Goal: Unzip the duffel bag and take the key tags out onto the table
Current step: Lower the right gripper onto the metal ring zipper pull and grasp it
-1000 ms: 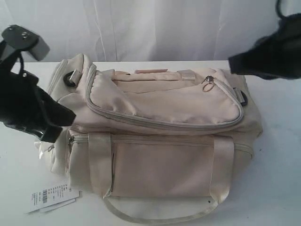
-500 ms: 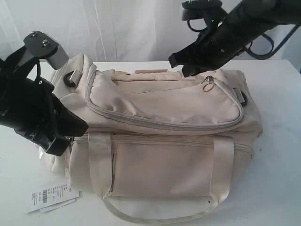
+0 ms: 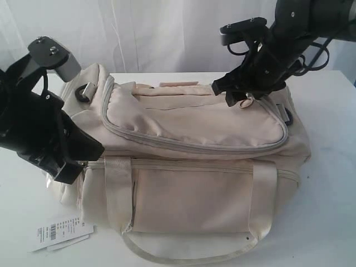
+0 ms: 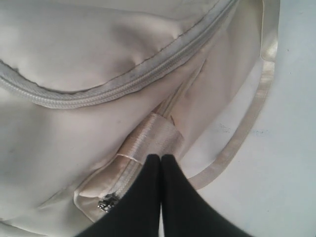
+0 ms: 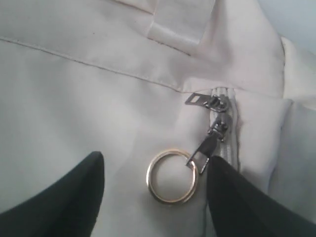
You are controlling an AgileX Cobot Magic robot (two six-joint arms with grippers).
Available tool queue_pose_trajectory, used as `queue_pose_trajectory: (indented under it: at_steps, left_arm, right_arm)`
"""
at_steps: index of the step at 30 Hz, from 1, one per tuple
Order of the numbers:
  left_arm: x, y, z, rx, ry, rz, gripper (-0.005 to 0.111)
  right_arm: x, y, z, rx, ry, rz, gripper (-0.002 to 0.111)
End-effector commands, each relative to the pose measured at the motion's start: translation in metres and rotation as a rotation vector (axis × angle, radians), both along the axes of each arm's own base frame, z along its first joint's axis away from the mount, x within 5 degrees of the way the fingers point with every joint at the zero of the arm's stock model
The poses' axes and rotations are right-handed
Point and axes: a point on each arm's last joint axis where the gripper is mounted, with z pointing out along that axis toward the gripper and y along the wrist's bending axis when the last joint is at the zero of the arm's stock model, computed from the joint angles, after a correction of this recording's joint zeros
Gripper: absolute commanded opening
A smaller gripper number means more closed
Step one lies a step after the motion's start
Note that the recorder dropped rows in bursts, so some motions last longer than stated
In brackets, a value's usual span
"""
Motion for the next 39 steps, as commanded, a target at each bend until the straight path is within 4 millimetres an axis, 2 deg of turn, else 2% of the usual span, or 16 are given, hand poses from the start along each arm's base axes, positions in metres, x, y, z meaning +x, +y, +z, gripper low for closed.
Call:
queue_pose_trajectory:
  at_steps: [1,6,15,18,27,37,39]
  left_arm:
    - [-0.001,-0.002,0.002,-0.011,0.013,-0.01,0.0]
    - [-0.001,-0.002,0.002,-0.011,0.013,-0.01,0.0]
    - [-0.002,-0.003,0.002,-0.027,0.022,-0.007,0.0]
    - [-0.002,-0.003,0.002,-0.027,0.022,-0.007,0.0]
    - [-0.002,-0.003,0.002,-0.03,0.025,-0.007,0.0]
    - [-0.002,-0.003,0.002,-0.028,0.029,-0.009,0.0]
    - [-0.003,-0.003,0.002,-0.028,0.03,-0.01,0.0]
  right_arm:
    - [0.001,-0.002,-0.001,-0.017,0.003,-0.02,0.058]
    - [0.002,-0.004,-0.003,-0.041,0.009,-0.036,0.058]
    - [0.005,-0.002,-0.028,-0.086,0.094,-0.037,0.057]
    - [0.006,-0.002,-0.032,-0.09,0.103,-0.037,0.054]
    - [0.009,-0.005,-0.032,-0.113,0.076,-0.074,0.038]
    - [0.007,-0.007,-0.033,-0.138,0.105,-0.081,0.004]
    - [0.007,-0.007,-0.03,-0.117,0.1,-0.113,0.002]
